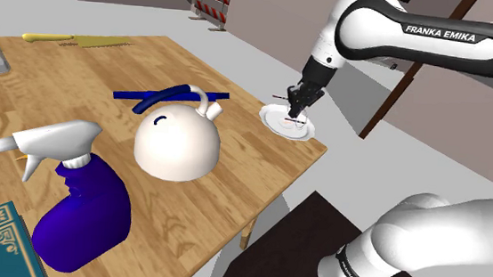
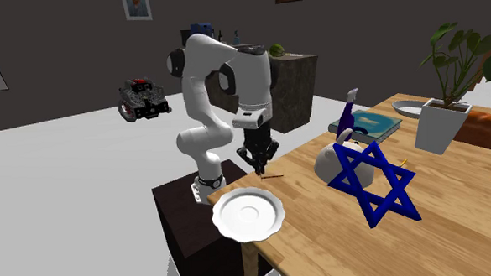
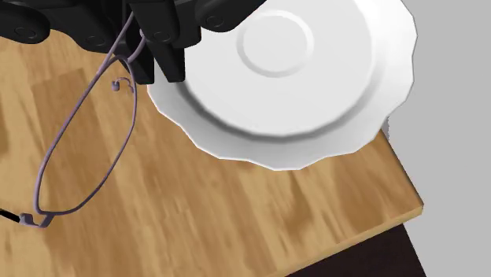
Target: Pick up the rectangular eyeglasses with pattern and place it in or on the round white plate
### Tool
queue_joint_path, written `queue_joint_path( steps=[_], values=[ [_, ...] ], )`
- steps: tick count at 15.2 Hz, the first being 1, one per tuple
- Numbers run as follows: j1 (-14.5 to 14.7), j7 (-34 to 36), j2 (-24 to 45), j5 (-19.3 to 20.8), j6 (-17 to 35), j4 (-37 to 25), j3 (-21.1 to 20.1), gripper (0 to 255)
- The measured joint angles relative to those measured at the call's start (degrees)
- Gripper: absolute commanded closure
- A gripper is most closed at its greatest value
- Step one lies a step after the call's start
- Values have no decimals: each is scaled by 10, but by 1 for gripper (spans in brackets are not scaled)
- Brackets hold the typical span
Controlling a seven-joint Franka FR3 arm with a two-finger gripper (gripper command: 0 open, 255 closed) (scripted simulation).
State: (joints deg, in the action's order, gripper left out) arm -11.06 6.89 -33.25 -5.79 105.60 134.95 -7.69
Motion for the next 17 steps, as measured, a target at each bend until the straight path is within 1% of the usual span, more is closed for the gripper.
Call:
queue_joint_path(
  steps=[3,8,10,17],
  values=[
    [-18,-40,30,17,7,-21,32,255],
    [-41,-96,97,36,15,-78,74,255],
    [-43,-103,107,37,26,-76,79,255],
    [-44,-107,114,37,79,-30,80,255]
  ],
)
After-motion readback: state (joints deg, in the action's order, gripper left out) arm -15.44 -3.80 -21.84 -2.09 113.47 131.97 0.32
